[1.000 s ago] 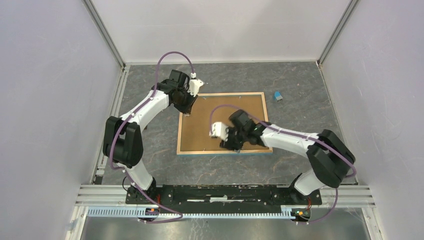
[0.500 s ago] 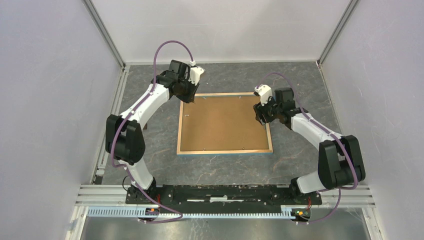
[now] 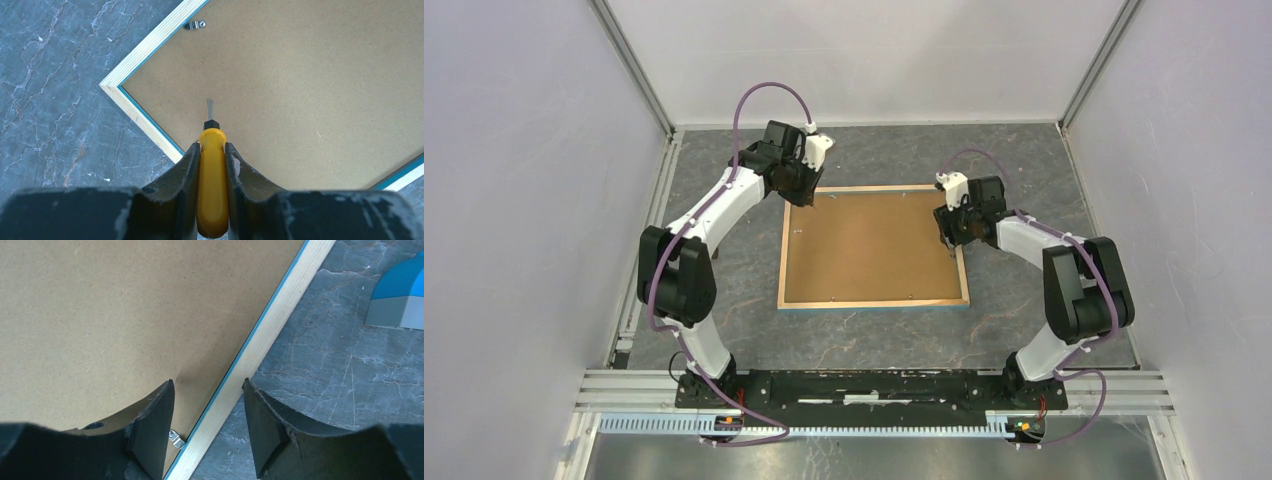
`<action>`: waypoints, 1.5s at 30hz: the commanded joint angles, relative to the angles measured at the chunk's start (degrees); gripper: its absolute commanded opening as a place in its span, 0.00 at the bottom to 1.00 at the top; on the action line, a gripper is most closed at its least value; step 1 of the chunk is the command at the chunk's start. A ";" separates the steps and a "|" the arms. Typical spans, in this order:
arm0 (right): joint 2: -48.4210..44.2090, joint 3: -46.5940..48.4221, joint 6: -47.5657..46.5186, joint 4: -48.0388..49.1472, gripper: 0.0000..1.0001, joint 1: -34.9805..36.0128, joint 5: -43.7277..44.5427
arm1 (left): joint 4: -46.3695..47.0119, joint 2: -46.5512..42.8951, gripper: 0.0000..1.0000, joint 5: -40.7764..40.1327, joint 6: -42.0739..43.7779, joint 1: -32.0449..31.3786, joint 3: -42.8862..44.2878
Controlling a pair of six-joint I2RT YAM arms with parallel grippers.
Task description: Take the photo out of the frame
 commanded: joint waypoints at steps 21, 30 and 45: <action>8.44 3.60 -1.86 0.49 0.44 6.84 -1.32 | 2.47 -2.60 0.02 1.27 -0.58 -0.38 -0.99; 10.07 5.22 -2.79 -0.02 0.45 6.85 -0.44 | 3.86 1.65 0.02 -3.64 -1.28 -0.37 4.25; 7.35 5.53 -1.64 -0.47 0.61 4.13 -1.19 | 4.09 10.33 0.02 -5.43 -1.88 -0.50 12.29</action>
